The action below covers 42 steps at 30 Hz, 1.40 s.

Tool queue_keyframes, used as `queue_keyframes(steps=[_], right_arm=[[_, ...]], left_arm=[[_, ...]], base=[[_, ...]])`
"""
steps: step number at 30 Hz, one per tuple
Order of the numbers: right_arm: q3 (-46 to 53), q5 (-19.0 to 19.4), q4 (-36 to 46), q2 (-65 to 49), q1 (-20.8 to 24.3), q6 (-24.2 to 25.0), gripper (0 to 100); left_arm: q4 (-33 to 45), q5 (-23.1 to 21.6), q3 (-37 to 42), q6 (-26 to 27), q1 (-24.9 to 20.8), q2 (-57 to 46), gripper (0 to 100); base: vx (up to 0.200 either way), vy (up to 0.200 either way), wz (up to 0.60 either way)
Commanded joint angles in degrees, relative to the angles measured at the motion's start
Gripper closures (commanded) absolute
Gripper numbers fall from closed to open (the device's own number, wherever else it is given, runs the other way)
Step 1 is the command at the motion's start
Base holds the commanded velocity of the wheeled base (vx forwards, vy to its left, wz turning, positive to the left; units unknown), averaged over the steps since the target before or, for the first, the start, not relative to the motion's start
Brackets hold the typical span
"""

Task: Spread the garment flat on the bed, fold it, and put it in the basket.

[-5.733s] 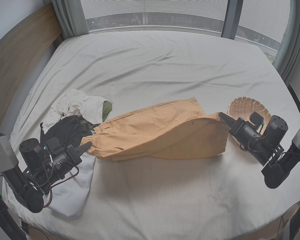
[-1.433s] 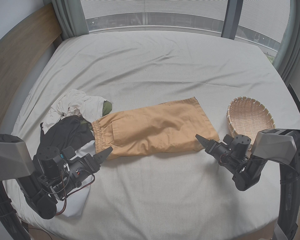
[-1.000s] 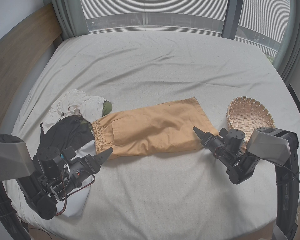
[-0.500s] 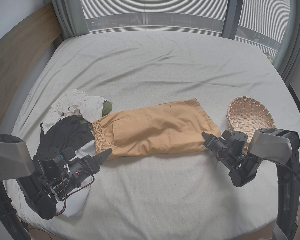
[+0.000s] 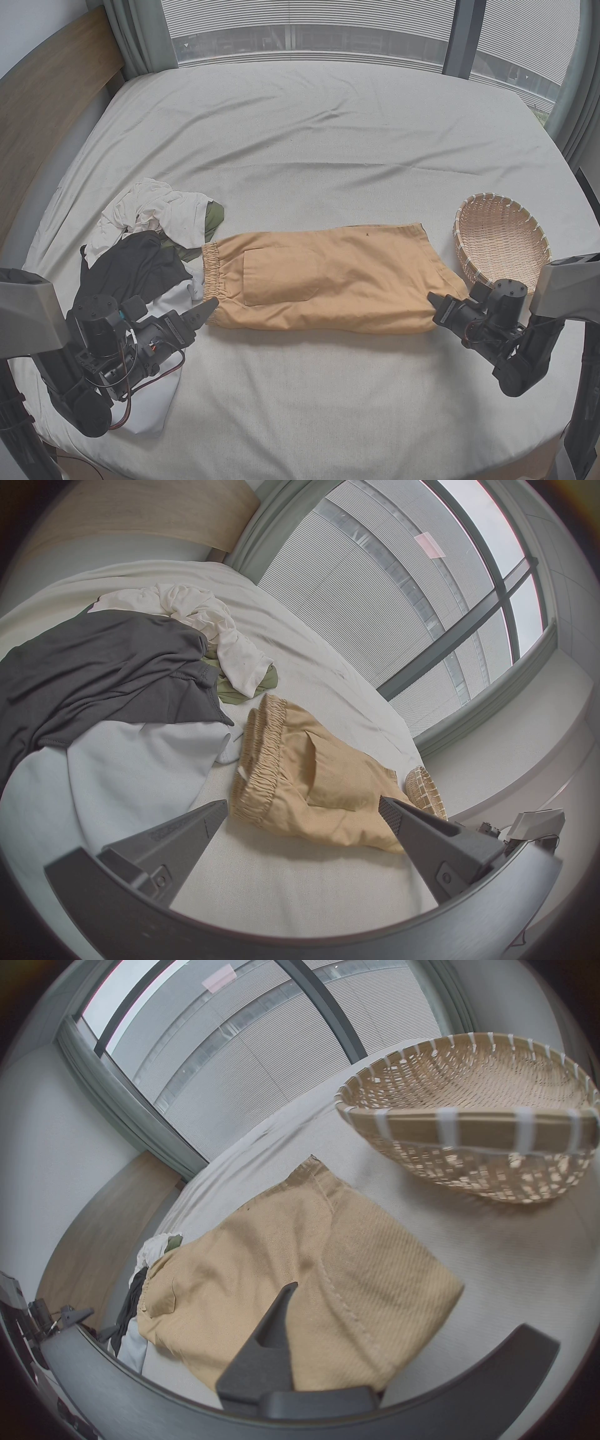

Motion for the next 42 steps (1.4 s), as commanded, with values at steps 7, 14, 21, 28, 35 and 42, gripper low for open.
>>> queue_keyframes(steps=[7, 14, 21, 28, 35, 42], right_arm=[[7.7, 0.9, -0.1, -4.1, -2.3, -1.7, 100], [7.2, 1.5, -0.1, -3.9, -1.3, -1.6, 0], [11.3, 1.7, 0.0, -8.2, 2.5, -1.1, 0], [16.1, 1.4, 0.0, -19.1, 5.5, -1.1, 0], [18.3, 1.7, 0.6, -32.3, 8.9, -1.7, 0], [17.3, 1.9, 0.1, -33.2, 11.5, -1.6, 0]], left_arm=[[0.0, -0.4, -1.2, -0.2, 0.1, 6.1, 0], [0.0, -0.6, -3.2, -0.3, -0.1, 9.3, 0], [-0.1, -0.5, -6.6, -0.4, -0.4, 12.6, 0], [-0.1, -0.6, -9.3, -0.5, -0.5, 14.0, 0], [-0.1, -0.6, -11.2, -0.6, -0.9, 15.0, 0], [0.0, -0.6, -14.4, -0.8, -1.8, 16.0, 0]], base=[[0.000, 0.000, 0.00], [0.000, 0.000, 0.00], [0.000, 0.000, 0.00], [0.000, 0.000, 0.00], [0.000, 0.000, 0.00], [0.000, 0.000, 0.00]])
